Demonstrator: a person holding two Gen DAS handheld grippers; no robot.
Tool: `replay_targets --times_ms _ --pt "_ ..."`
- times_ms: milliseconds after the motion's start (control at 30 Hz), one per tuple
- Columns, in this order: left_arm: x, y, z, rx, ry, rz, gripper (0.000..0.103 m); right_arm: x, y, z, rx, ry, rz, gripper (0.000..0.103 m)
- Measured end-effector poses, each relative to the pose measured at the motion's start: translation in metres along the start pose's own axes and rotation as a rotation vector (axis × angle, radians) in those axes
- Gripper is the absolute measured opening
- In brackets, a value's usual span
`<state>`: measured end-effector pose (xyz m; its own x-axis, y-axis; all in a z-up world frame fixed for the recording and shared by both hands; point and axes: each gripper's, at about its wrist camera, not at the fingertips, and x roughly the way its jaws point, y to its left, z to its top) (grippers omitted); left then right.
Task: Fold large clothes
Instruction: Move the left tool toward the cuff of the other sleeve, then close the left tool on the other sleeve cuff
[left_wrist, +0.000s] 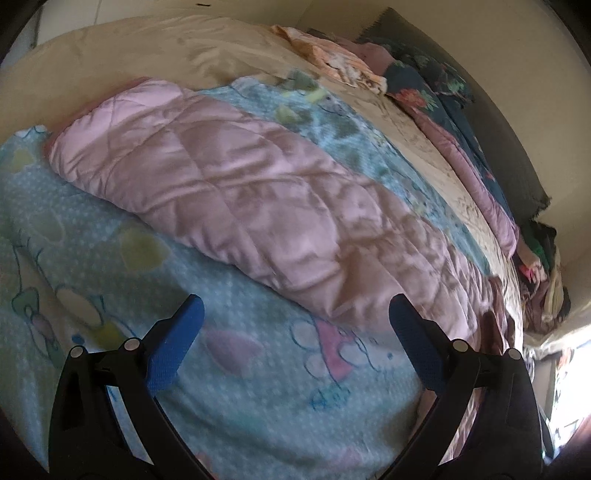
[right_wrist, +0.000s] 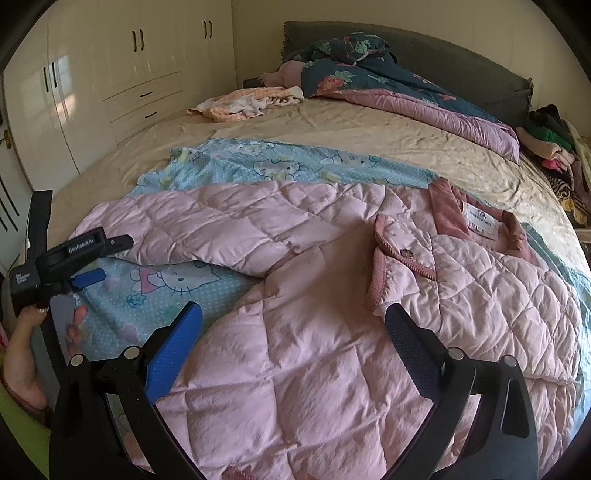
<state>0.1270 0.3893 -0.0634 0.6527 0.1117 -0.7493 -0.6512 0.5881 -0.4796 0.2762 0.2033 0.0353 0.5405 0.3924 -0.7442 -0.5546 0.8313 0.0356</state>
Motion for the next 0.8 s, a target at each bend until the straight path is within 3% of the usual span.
replay_targets --times_ms 300,533,567,700,800 --pt "0.013 0.035 0.037 -0.146 -0.057 0.04 0.094 -0.001 -0.021 -0.008 0.049 -0.006 -0.017 0.099" --pt "0.019 0.047 0.056 -0.176 -0.087 0.066 0.092 -0.006 -0.046 -0.014 0.101 -0.012 -0.034 0.099" --pt "0.019 0.046 0.056 -0.174 -0.092 0.078 0.084 -0.008 -0.049 -0.015 0.106 -0.015 -0.039 0.099" --pt "0.009 0.042 0.059 -0.147 -0.131 0.097 0.034 -0.015 -0.06 -0.018 0.131 -0.028 -0.044 0.099" --pt "-0.005 0.037 0.064 -0.139 -0.155 0.041 0.021 -0.021 -0.067 -0.021 0.147 -0.037 -0.045 0.099"
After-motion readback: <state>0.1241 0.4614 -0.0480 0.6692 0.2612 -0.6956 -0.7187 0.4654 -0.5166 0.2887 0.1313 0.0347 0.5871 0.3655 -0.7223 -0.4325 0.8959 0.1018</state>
